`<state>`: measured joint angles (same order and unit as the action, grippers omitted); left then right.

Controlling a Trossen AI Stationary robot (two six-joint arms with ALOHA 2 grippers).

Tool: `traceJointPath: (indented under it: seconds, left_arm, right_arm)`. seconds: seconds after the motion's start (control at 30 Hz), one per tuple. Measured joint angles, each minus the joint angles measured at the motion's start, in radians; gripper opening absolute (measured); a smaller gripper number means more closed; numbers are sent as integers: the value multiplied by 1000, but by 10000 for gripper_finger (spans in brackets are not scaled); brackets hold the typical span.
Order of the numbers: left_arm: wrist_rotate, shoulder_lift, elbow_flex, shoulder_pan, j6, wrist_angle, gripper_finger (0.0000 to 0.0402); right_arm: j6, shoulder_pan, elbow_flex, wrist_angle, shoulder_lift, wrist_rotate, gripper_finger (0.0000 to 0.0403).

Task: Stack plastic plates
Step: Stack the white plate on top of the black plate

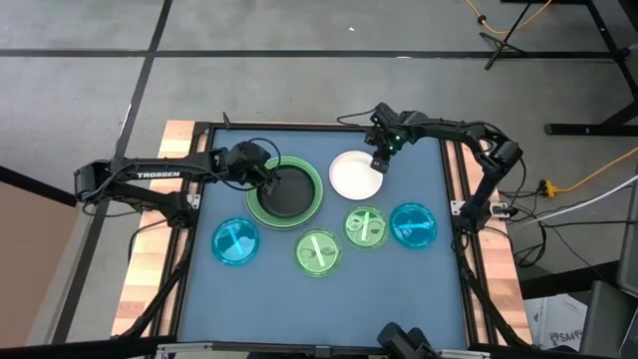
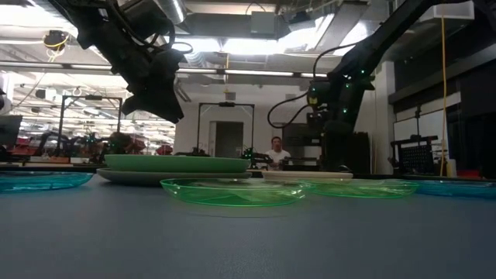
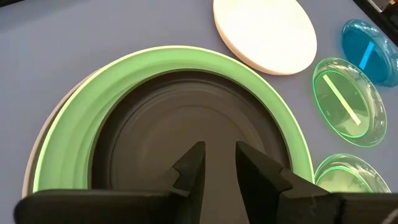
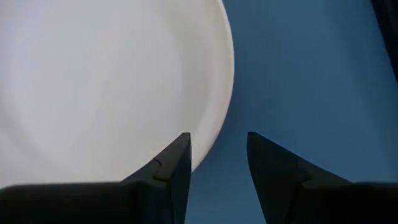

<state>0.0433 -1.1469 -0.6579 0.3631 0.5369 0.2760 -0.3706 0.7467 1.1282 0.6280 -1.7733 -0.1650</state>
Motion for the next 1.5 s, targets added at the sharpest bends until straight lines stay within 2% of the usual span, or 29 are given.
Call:
traceJointPath:
  seconds: [0.43, 0.93, 1.5]
  left_arm:
    - [0, 0, 0, 0, 0, 0, 82]
    - [0, 0, 0, 0, 0, 0, 82]
    - [0, 0, 0, 0, 0, 0, 82]
  right_arm:
    - [0, 0, 0, -40, -35, 14, 144]
    - [0, 0, 3, -47, -105, -34, 141]
    - [0, 0, 2, -65, -106, -30, 32]
